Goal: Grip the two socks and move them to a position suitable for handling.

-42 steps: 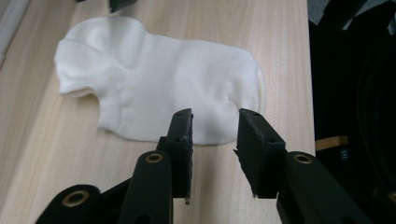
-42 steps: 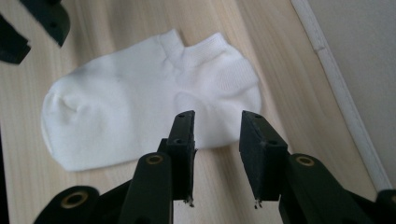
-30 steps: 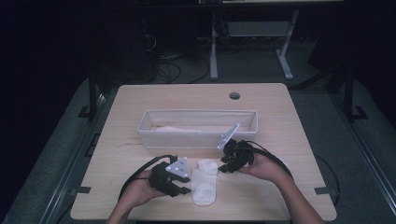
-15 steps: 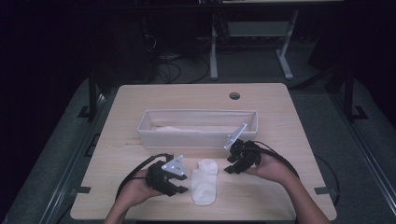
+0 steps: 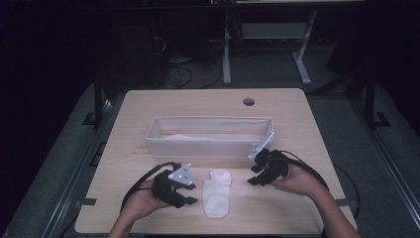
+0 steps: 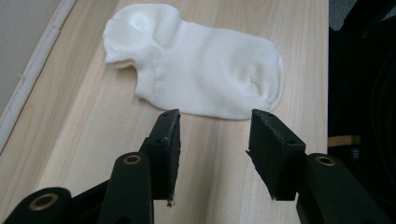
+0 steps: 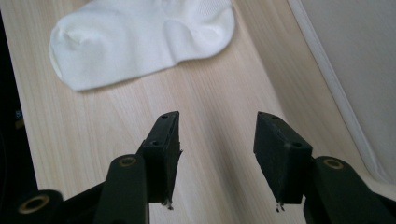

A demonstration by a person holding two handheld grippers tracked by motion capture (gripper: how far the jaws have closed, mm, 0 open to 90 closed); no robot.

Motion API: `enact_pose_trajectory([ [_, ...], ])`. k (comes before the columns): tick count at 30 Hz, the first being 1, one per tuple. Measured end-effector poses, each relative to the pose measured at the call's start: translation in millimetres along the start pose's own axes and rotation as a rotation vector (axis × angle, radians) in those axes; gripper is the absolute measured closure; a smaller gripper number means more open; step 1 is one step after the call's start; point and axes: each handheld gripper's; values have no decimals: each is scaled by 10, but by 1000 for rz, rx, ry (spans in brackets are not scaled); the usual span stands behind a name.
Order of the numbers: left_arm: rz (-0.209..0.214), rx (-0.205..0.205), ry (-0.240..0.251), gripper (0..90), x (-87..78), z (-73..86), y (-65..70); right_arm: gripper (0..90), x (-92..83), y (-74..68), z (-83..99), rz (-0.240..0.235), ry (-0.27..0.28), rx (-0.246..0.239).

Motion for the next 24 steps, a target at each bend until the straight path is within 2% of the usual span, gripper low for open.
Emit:
enact_pose_trajectory([
  [8,4,-7,-8,513,31,14,0,511,-163,42,167,33,-8,13],
  [14,0,-6,-7,509,17,9,0,546,-283,98,313,62,-33,30],
  [24,-2,-11,-7,508,12,19,-9,589,-477,194,569,113,-58,77],
])
Point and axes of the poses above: each handheld gripper's, and its own axes: x roughly forward along the jaws, z roughly out of its underside, y roughly to its right, and after that the axes turned 8 degrees about y, right-handed
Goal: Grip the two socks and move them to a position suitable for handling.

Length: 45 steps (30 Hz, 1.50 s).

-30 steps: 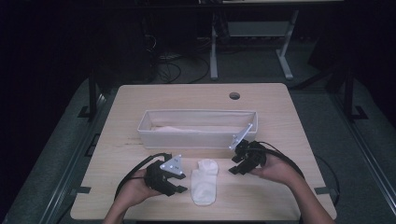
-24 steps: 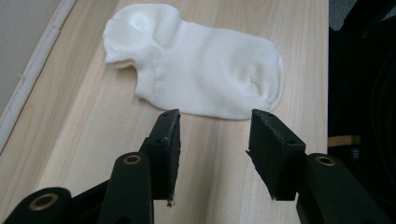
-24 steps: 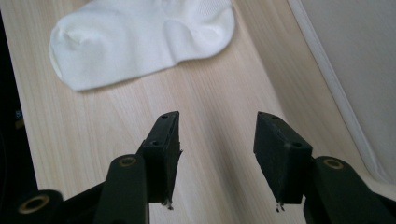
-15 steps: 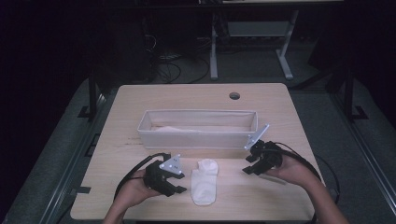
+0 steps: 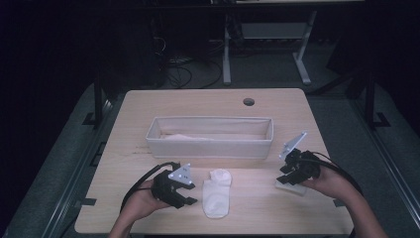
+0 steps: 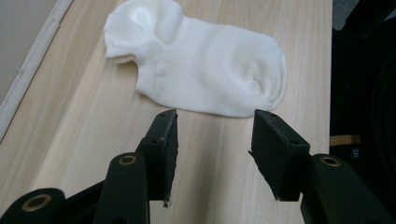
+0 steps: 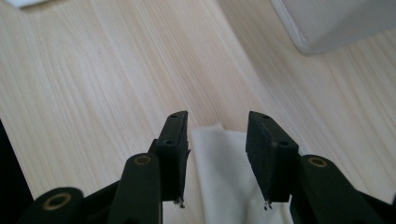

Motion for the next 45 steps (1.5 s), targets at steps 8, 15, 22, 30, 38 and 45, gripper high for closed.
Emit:
enact_pose_trajectory([
  [8,3,-2,-2,504,7,5,0,601,-69,96,164,30,-17,31],
  [15,8,-5,-1,505,15,7,-2,603,-55,143,286,41,-37,53],
  [22,8,-7,-1,505,17,15,-5,602,32,185,364,46,-63,64],
  [30,9,-7,0,506,6,22,-11,597,155,170,421,61,-104,48],
  [38,8,-6,4,506,-1,19,-3,647,183,146,421,81,-110,24],
  [45,4,-11,8,507,-23,33,-5,780,195,118,404,80,-107,5],
])
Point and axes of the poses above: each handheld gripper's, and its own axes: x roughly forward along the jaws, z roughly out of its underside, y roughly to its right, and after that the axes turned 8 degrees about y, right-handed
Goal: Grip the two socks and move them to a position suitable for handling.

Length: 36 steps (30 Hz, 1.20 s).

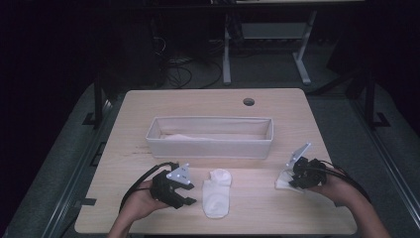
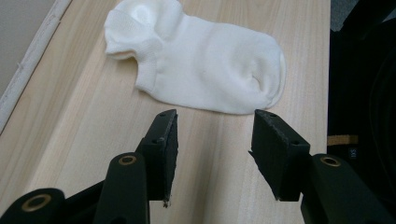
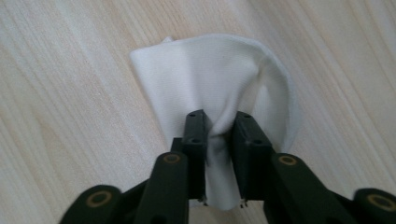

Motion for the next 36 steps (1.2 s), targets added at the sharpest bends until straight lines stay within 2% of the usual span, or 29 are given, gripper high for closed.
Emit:
enact_pose_trajectory([
  [8,-3,-1,3,508,-13,2,-6,819,0,-19,-8,15,4,27],
  [17,-10,-8,9,504,-46,13,-13,823,-54,-19,-70,-10,10,52],
  [36,-32,-16,21,491,-151,52,-29,823,-298,-215,-545,-33,51,-29],
])
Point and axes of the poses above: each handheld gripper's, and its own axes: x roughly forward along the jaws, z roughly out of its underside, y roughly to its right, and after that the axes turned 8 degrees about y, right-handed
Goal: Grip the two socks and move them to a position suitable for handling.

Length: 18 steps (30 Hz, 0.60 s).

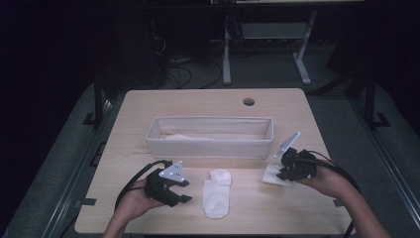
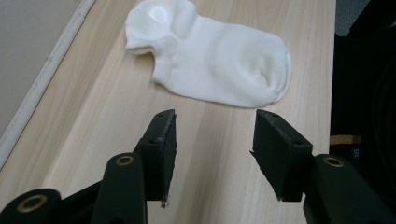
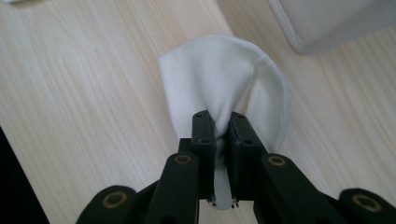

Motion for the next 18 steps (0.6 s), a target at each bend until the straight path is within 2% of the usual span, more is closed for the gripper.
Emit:
enact_pose_trajectory([
  [8,-8,-7,5,483,-37,24,-16,824,-2,-108,-276,-22,20,-44],
  [18,-18,-16,8,476,-72,67,-30,823,93,-243,-616,-53,25,-104],
])
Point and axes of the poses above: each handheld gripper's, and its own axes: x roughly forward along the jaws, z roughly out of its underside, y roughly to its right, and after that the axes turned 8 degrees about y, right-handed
